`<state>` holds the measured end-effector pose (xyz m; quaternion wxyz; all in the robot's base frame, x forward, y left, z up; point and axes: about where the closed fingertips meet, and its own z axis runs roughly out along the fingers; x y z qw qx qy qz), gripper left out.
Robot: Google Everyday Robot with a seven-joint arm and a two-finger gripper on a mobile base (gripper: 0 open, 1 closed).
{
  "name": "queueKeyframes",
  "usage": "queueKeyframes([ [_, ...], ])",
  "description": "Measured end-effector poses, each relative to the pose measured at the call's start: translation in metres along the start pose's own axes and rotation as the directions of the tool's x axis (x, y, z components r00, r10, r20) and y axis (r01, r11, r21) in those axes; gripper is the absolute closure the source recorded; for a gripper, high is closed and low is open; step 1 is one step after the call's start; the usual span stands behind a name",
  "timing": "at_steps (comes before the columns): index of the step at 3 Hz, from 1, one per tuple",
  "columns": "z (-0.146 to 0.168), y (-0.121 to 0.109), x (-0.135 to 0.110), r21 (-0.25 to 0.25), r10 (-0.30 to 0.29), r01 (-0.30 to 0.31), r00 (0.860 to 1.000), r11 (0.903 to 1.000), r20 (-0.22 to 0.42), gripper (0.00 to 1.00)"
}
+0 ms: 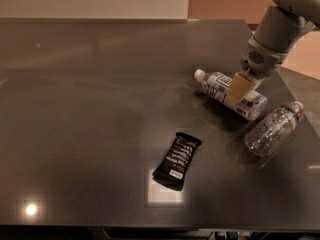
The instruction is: Move blue plastic bottle near water bottle
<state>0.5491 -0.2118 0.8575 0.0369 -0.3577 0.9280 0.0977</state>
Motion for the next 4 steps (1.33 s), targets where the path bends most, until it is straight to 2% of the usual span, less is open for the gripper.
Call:
queueKeyframes([
  [3,0.011,0.001,0.0092,-0.012,-0.016,0.016,1.0,0.9998,0.002,0.12],
  [4,0.0126,-0.0004,0.0062,-0.008,-0.016,0.016,1.0,0.9998,0.01,0.0],
])
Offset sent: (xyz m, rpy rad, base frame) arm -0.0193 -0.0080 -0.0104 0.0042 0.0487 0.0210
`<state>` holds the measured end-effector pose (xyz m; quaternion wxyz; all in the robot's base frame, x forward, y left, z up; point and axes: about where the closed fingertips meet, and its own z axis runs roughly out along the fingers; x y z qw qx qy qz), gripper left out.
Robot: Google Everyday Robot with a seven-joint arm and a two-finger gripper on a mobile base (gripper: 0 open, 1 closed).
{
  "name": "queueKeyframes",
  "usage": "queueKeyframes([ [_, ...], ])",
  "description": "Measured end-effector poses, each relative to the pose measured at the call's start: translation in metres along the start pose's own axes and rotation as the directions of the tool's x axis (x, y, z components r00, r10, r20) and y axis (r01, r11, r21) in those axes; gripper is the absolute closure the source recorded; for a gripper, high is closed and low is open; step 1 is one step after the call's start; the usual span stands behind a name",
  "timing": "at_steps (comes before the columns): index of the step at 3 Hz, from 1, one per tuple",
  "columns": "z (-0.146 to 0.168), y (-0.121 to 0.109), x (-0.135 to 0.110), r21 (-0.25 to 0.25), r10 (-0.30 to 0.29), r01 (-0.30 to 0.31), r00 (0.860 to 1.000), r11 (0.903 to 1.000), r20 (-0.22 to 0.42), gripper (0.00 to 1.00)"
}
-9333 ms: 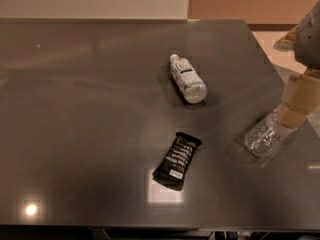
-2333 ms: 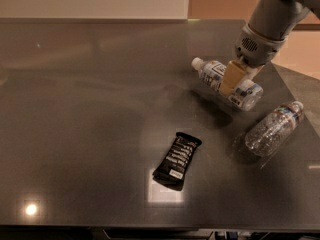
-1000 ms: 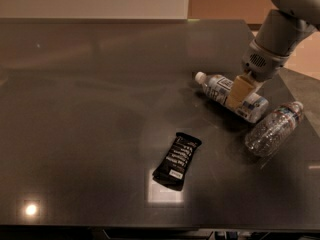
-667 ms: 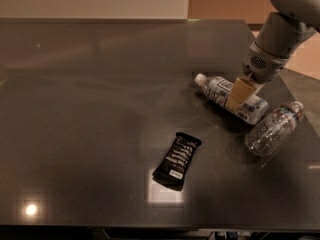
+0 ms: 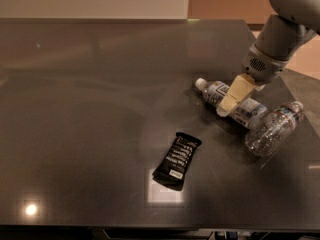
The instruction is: Move blue plastic bottle near water bottle
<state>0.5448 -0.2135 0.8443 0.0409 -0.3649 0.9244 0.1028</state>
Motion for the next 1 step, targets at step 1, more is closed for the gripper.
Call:
queueKeyframes([
  [1,0.0,0.0,0.0,0.0,0.0,0.0,1.0,1.0,0.0,0.0],
])
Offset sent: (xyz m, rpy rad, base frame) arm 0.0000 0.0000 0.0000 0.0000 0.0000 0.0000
